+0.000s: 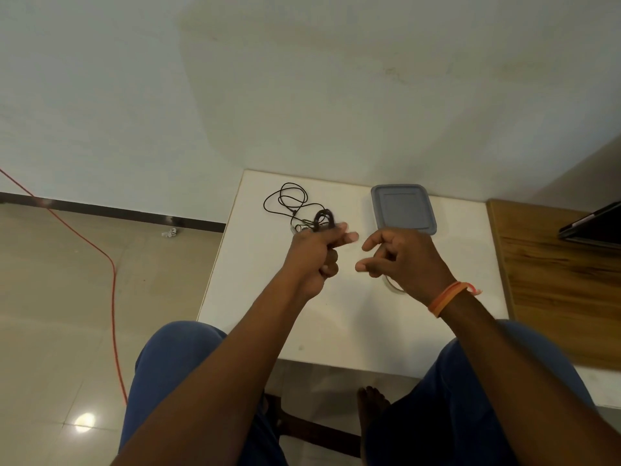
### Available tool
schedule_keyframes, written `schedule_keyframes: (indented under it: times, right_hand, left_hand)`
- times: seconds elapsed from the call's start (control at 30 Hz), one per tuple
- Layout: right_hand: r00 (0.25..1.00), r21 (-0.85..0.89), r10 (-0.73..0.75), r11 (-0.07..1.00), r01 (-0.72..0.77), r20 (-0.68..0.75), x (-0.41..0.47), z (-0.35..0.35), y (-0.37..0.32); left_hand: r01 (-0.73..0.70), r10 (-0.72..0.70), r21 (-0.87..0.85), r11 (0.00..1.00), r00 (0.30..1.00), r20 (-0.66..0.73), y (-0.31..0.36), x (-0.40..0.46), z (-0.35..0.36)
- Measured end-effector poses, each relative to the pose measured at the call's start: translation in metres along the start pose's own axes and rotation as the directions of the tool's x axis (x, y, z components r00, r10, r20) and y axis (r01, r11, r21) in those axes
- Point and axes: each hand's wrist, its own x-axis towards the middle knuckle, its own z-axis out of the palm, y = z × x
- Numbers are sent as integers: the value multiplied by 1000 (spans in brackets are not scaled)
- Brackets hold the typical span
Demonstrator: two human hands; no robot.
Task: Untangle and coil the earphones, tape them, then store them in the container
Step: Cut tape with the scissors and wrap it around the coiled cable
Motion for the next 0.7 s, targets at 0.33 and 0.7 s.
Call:
schedule_keyframes:
  times: [0.33, 0.7]
  right_hand:
    - [987, 400, 148, 909, -113, -57, 4, -19, 4]
    - [967, 643, 237, 727, -239, 91, 6, 5, -2]
  left_hand:
    - [-344, 381, 524, 779, 924, 39, -2, -2, 0]
    - [-396, 367, 504, 767, 916, 162, -4, -6, 5]
